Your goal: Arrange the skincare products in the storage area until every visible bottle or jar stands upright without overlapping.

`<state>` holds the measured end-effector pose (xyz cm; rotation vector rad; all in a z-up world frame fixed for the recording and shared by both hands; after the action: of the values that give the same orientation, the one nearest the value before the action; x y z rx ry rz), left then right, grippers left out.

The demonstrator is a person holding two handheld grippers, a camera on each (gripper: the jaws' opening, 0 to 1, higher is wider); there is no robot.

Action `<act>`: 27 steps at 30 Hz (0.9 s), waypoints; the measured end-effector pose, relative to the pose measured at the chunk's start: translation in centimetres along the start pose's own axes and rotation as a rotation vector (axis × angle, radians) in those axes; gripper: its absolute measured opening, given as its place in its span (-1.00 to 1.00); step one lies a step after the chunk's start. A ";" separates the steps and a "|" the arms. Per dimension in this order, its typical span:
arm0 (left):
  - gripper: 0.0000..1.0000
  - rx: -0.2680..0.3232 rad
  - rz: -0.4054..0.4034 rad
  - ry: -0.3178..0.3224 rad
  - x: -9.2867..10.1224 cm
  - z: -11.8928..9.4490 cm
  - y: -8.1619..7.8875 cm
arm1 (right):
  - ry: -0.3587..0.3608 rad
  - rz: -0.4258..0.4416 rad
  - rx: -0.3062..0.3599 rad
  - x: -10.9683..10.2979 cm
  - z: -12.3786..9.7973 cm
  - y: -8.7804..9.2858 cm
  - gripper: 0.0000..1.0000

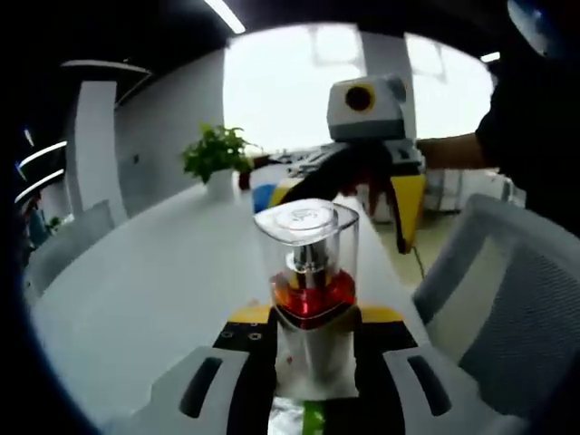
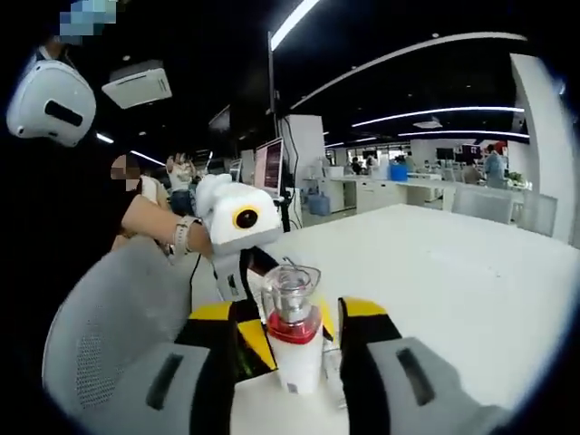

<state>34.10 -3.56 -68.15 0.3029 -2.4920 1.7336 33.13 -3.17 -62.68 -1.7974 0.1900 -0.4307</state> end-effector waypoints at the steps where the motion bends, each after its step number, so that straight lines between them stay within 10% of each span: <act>1: -0.43 0.001 0.006 0.011 0.0 0.0 0.0 | -0.011 -0.008 0.002 0.2 0.2 0.0 -0.15; 27: -0.43 -0.003 0.091 0.226 0.9 0.1 0.1 | -0.285 -0.117 0.052 -0.5 1.9 -0.7 -0.40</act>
<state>33.20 -3.74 -68.15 -0.0080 -2.3793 1.6902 33.31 -1.15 -62.53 -1.8013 -0.1251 -0.2544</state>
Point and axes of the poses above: the point that each gripper's makers call its tool centre point, and the gripper's own axes: z roughly forward along the fingers, x roughly to its right, y roughly out of its underside, the point moved 1 cm from there along -z, roughly backward along the fingers, and after that the axes turned 14 degrees about -z, right-handed, at the moved point
